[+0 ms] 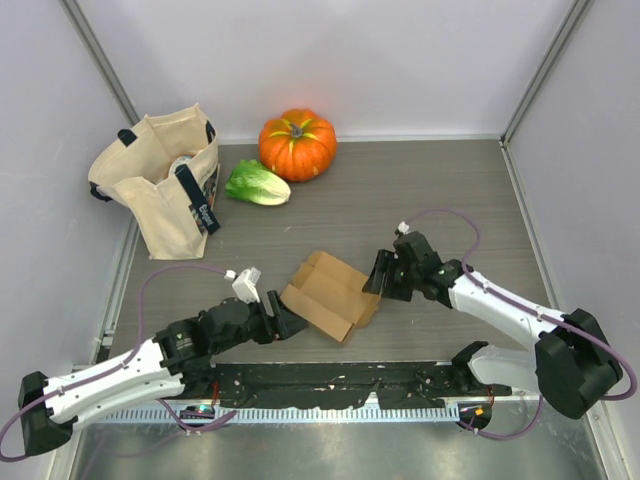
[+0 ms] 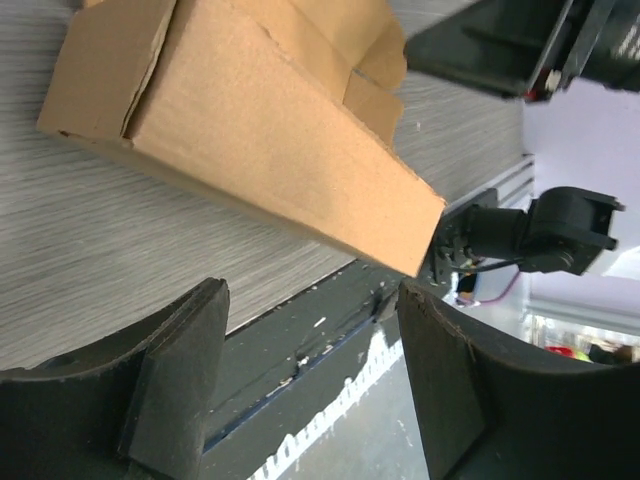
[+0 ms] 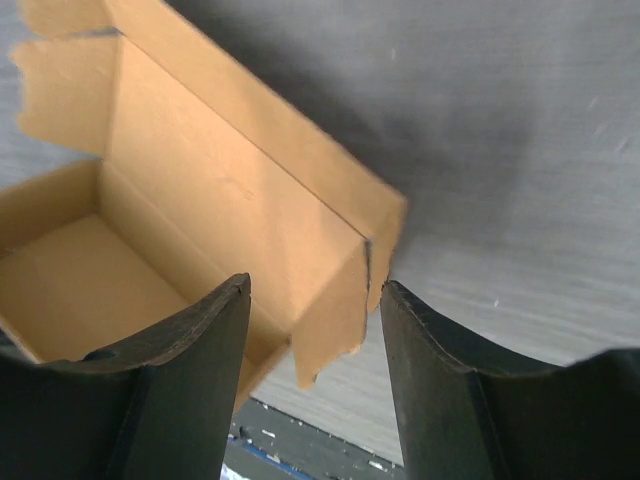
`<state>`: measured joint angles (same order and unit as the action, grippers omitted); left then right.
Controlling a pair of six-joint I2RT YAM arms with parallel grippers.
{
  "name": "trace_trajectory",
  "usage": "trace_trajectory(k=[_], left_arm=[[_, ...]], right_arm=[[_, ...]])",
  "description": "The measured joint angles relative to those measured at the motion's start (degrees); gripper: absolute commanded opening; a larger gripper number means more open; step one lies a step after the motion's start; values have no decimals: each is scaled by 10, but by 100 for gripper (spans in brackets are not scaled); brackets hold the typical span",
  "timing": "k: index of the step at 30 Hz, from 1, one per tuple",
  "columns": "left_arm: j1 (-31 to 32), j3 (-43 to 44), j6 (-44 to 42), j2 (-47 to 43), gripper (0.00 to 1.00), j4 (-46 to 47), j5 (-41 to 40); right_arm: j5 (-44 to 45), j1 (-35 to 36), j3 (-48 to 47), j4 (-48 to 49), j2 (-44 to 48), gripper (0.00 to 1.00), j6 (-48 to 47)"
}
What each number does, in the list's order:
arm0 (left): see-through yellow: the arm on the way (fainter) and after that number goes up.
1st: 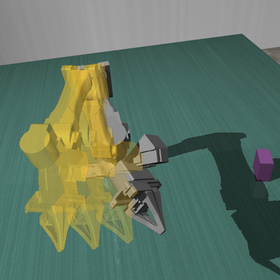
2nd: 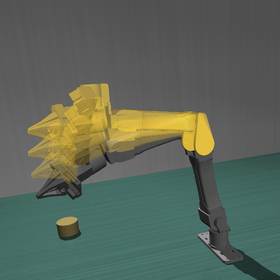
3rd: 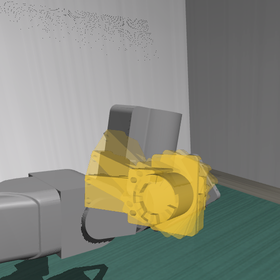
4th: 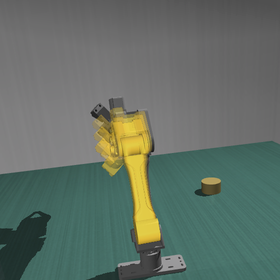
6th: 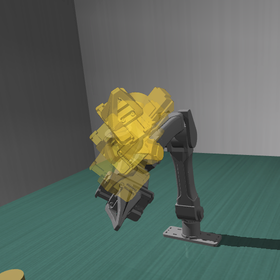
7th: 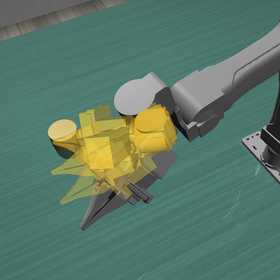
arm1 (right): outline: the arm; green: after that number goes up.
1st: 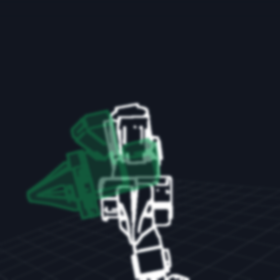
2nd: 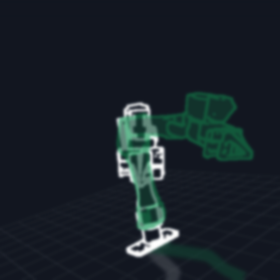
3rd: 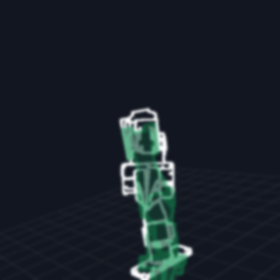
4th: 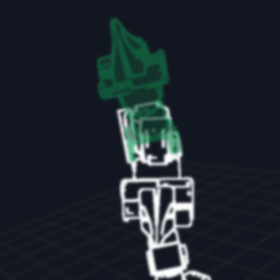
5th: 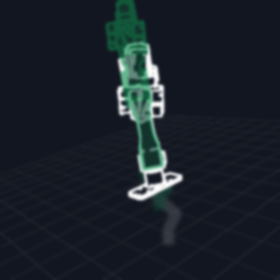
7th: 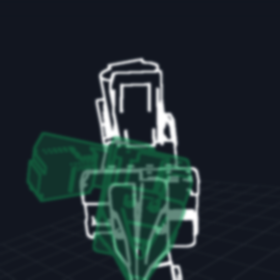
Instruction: Fold the paper box
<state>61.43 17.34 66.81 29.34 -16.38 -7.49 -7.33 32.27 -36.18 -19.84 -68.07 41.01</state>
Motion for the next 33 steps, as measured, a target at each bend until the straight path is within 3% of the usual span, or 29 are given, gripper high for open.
trace_trajectory(k=[4, 8, 11, 19, 24, 33], left_arm=[[1, 68, -17, 23, 78, -98, -52], [-8, 234, -54, 114, 82, -215, -141], [-42, 346, -106, 203, 87, -257, -161], [-200, 381, -288, 336, 89, -258, -61], [-251, 398, -359, 431, 90, -224, 28], [-267, 410, -393, 575, 86, -159, 123]], right_arm=[[2, 39, 29, -4, 12, 53, 63], [12, 60, 45, 1, 10, 53, 108], [20, 63, 49, 1, 8, 54, 128], [8, 71, 102, 48, 44, 54, 189], [-13, 107, 144, 104, 37, 50, 243], [-14, 120, 145, 194, 12, 12, 279]])
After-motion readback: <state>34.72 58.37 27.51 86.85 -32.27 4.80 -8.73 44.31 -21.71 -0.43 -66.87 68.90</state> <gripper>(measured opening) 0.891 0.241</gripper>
